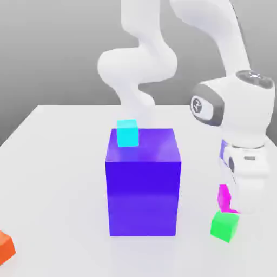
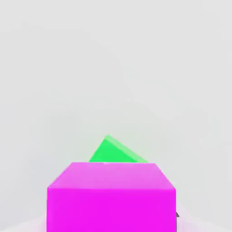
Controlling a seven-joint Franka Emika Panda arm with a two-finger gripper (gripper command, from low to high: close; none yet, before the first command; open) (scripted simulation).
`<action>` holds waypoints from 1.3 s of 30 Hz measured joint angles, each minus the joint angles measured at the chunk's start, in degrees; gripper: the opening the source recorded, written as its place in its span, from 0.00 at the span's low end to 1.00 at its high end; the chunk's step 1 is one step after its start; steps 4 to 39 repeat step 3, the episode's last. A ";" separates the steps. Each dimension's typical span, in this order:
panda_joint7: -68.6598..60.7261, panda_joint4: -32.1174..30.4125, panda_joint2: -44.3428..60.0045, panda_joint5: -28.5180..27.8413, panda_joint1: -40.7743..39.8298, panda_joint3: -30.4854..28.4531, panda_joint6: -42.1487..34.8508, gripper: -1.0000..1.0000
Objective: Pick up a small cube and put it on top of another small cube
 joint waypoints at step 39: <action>0.00 0.00 0.00 0.00 0.00 0.00 0.00 1.00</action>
